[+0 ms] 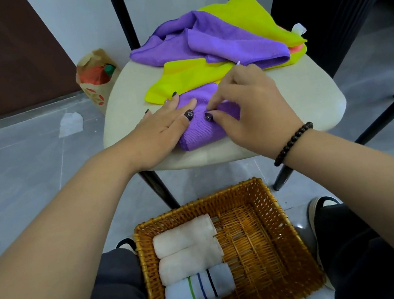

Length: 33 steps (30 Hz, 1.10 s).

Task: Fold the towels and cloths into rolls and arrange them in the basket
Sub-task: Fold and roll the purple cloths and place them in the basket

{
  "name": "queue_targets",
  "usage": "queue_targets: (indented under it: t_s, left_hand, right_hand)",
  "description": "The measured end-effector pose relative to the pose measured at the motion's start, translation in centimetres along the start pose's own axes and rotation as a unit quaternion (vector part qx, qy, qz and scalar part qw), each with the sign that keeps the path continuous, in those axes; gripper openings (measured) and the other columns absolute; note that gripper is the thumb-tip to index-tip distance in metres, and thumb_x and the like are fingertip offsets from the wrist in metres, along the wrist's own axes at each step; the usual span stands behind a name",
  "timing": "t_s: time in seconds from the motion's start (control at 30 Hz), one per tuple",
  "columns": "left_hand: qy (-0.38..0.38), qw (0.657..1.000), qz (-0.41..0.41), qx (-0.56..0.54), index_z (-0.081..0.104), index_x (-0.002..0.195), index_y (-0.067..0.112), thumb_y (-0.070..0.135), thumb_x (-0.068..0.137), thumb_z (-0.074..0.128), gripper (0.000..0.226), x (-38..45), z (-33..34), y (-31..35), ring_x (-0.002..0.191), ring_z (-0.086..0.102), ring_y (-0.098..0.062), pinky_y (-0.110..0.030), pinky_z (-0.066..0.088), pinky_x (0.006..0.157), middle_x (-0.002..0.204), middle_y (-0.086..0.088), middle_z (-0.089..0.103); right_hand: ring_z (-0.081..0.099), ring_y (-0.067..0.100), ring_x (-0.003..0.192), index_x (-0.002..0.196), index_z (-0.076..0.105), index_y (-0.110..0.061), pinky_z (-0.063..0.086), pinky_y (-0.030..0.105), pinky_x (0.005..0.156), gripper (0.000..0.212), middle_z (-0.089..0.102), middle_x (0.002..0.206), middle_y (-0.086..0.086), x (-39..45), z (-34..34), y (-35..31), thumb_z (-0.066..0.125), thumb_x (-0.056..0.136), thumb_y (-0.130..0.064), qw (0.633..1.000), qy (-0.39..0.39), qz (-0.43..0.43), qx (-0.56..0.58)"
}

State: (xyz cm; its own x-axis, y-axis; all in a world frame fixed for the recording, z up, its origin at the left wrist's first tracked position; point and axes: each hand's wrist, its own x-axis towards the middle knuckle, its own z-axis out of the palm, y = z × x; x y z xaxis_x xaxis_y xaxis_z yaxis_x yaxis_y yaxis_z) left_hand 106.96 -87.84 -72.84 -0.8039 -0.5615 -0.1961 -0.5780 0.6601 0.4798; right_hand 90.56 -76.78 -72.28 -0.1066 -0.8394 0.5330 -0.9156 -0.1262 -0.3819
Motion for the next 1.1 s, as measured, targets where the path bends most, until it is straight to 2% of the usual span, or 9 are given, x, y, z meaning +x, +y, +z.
queue_targets:
  t_s: [0.1, 0.23, 0.3, 0.43, 0.57, 0.7, 0.87, 0.97, 1.1]
  left_hand:
    - [-0.004, 1.0, -0.009, 0.015, 0.013, 0.152, 0.036, 0.048, 0.102, 0.015, 0.051, 0.1, 0.0, 0.1, 0.148, -0.007, -0.01, -0.037, -0.006, 0.118, 0.162, 0.001, -0.006]
    - [0.001, 1.0, -0.017, 0.004, 0.017, 0.151, 0.035, 0.056, 0.088, 0.009, 0.067, -0.2, 0.0, 0.5, 0.149, -0.004, -0.01, -0.037, -0.004, 0.119, 0.162, 0.0, -0.005]
    - [0.024, 0.999, -0.018, -0.018, 0.025, 0.15, 0.035, 0.056, 0.096, 0.016, 0.058, -0.5, 0.0, 0.6, 0.149, 0.001, -0.01, -0.036, 0.001, 0.121, 0.162, -0.001, 0.001]
    - [0.17, 0.984, -0.01, -0.053, 0.052, 0.138, 0.024, 0.043, 0.101, 0.038, 0.043, -0.7, 0.3, 1.0, 0.139, 0.034, -0.01, -0.015, 0.023, 0.104, 0.15, 0.002, 0.042]
    - [0.278, 0.958, 0.058, -0.025, 0.068, 0.109, 0.015, 0.029, 0.086, 0.046, 0.035, -0.9, -0.3, 1.4, 0.107, 0.054, -0.009, -0.013, 0.032, 0.089, 0.114, 0.002, 0.067]
    - [0.224, 0.972, 0.059, -0.045, 0.07, 0.1, 0.015, 0.033, 0.088, 0.043, 0.035, -1.4, -0.1, 1.8, 0.092, 0.055, -0.008, -0.021, 0.038, 0.08, 0.099, 0.004, 0.07]
    - [0.135, 0.987, 0.09, -0.014, 0.064, 0.102, 0.026, 0.061, 0.067, 0.053, 0.051, -1.9, -0.7, 1.4, 0.091, 0.052, -0.003, -0.012, 0.038, 0.078, 0.099, 0.013, 0.061]
    - [0.134, 0.987, 0.085, 0.022, 0.065, 0.104, 0.023, 0.065, 0.063, 0.051, 0.061, -1.7, -0.6, 1.4, 0.092, 0.052, -0.01, -0.022, 0.039, 0.078, 0.097, 0.007, 0.06]
    - [0.139, 0.988, 0.06, -0.025, 0.067, 0.099, 0.015, 0.071, 0.06, 0.05, 0.07, -1.4, -0.7, 1.6, 0.091, 0.054, -0.016, -0.029, 0.042, 0.082, 0.093, 0.002, 0.063]
  right_hand:
    - [0.055, 0.035, 0.073, 0.074, 0.068, -0.005, 0.046, 0.047, 0.062, 0.018, 0.062, 0.083, 0.01, -0.7, -0.2, -0.3, 0.06, 0.085, -0.017, 0.995, -0.003, -0.087, -0.058]
    - [0.057, 0.033, 0.082, 0.091, 0.069, -0.006, 0.047, 0.044, 0.067, 0.034, 0.062, 0.094, 0.009, -1.6, -0.6, -0.2, 0.061, 0.079, -0.037, 0.988, -0.084, -0.092, -0.094]
    - [0.058, 0.033, 0.085, 0.097, 0.068, -0.007, 0.048, 0.043, 0.069, 0.038, 0.062, 0.098, 0.009, -1.7, -0.5, 0.0, 0.065, 0.074, -0.037, 0.985, -0.098, -0.087, -0.111]
    - [0.059, 0.034, 0.086, 0.097, 0.068, -0.008, 0.046, 0.041, 0.069, 0.036, 0.063, 0.097, 0.009, -1.3, -0.3, 0.0, 0.062, 0.073, -0.034, 0.988, -0.104, -0.058, -0.101]
    - [0.059, 0.036, 0.091, 0.098, 0.069, -0.007, 0.048, 0.045, 0.074, 0.037, 0.065, 0.098, 0.011, -0.4, -0.5, -0.1, 0.058, 0.075, -0.035, 0.985, -0.137, -0.035, -0.095]
    - [0.058, 0.037, 0.095, 0.1, 0.07, -0.006, 0.048, 0.05, 0.08, 0.044, 0.067, 0.097, 0.013, 0.3, -1.0, -0.1, 0.054, 0.077, -0.039, 0.982, -0.169, -0.04, -0.071]
    - [0.06, 0.028, 0.09, 0.101, 0.073, -0.01, 0.043, 0.041, 0.081, 0.032, 0.07, 0.096, 0.013, 0.8, -2.2, 0.3, 0.065, 0.086, -0.037, 0.981, -0.187, 0.019, 0.049]
    - [0.061, 0.02, 0.086, 0.098, 0.074, -0.015, 0.043, 0.032, 0.079, 0.026, 0.072, 0.093, 0.006, 0.8, -2.3, 0.5, 0.064, 0.087, -0.036, 0.972, -0.196, 0.073, 0.108]
    - [0.055, 0.01, 0.092, 0.11, 0.066, -0.018, 0.038, 0.017, 0.075, 0.027, 0.064, 0.099, -0.004, 0.6, -1.9, 0.8, 0.062, 0.089, -0.035, 0.976, -0.163, 0.092, 0.113]
